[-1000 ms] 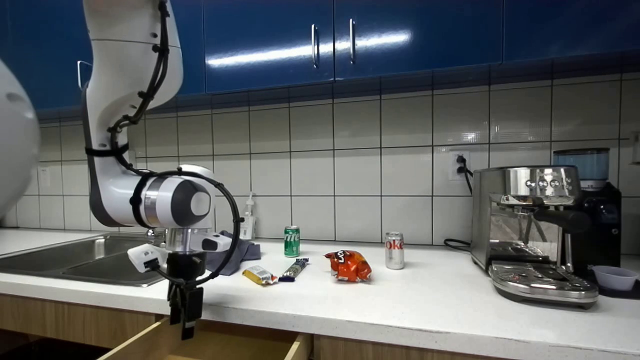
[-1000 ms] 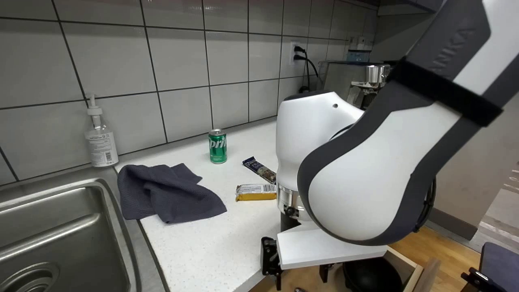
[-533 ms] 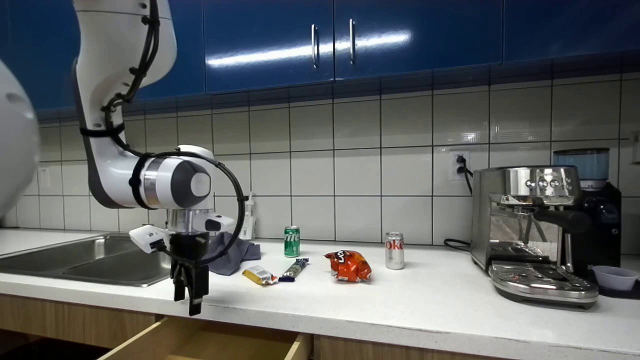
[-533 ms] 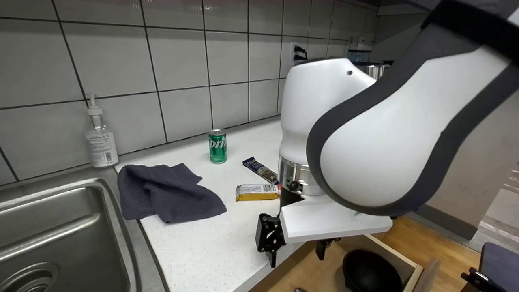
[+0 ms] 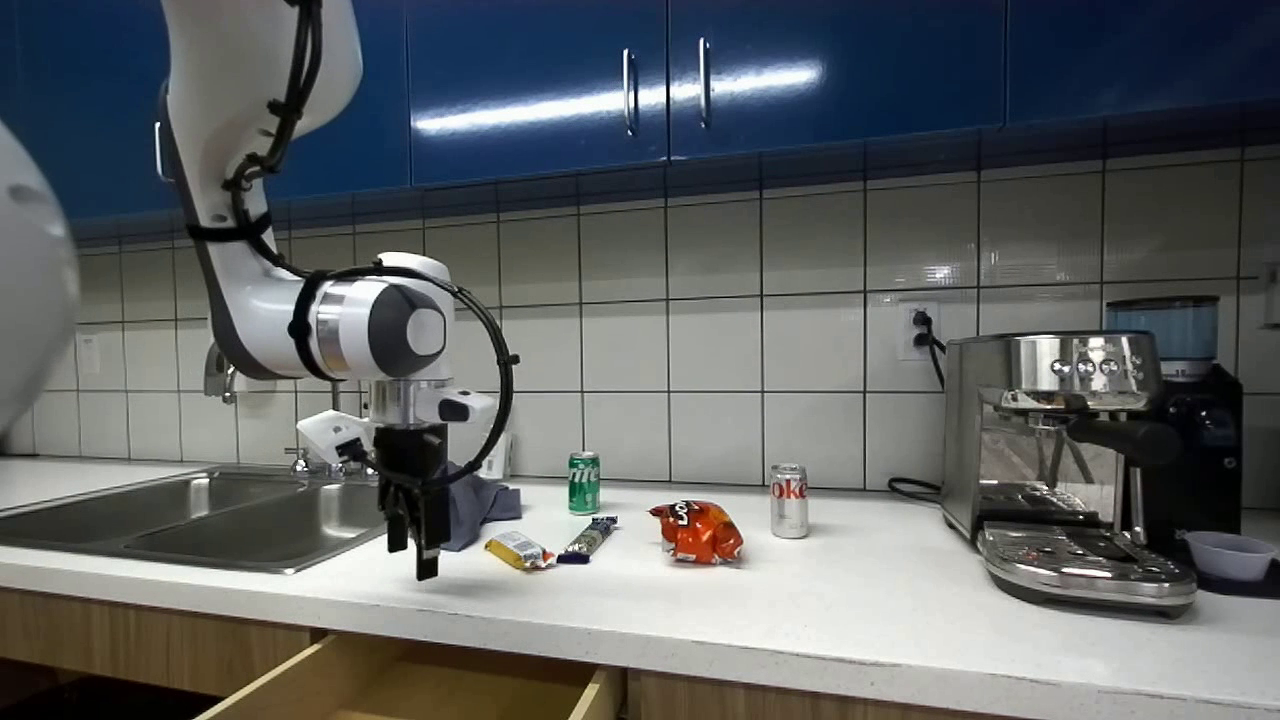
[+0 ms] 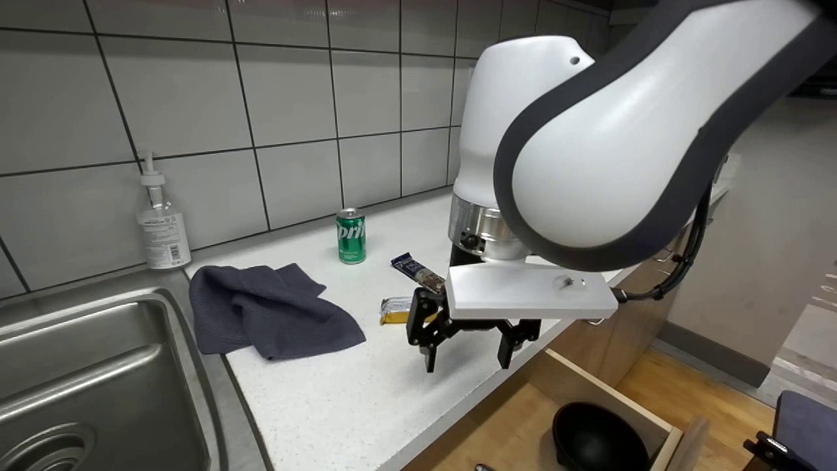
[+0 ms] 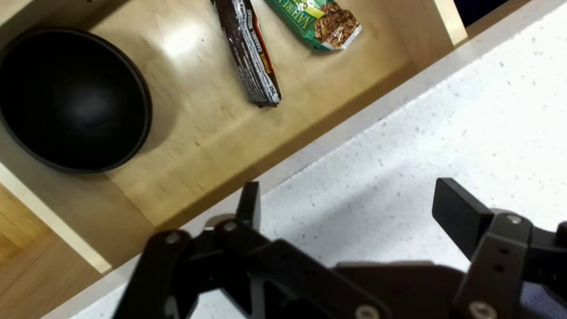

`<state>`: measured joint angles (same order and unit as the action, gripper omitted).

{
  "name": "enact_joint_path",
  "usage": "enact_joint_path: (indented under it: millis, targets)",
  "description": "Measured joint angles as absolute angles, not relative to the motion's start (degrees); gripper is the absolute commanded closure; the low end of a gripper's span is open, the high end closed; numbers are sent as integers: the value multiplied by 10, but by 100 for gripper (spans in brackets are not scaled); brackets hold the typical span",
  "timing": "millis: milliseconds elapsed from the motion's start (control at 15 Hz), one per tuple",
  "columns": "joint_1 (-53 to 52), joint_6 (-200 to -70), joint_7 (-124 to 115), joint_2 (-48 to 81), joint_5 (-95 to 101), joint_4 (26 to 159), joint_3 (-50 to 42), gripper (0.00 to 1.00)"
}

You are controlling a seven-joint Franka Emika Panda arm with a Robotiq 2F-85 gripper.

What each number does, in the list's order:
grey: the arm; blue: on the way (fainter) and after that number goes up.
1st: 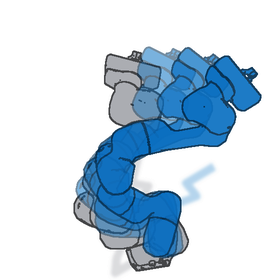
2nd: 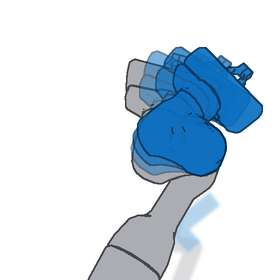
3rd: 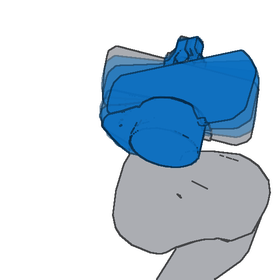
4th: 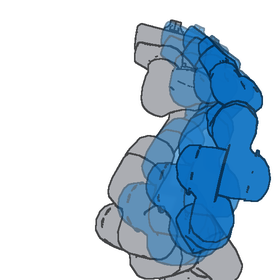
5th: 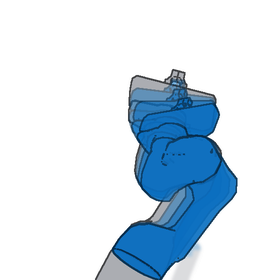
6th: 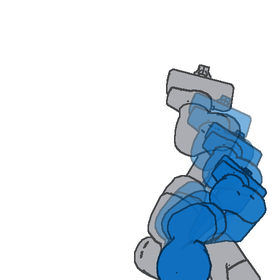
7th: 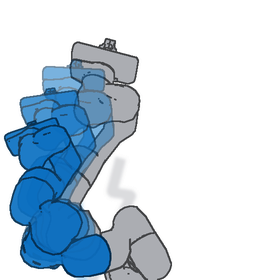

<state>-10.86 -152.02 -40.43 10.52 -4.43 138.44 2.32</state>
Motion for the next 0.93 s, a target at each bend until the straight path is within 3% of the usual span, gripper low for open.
enact_joint_path:
  millis: [933]
  targets:
    - [-96,-1495,-521,138,-70,1287,-1,0]
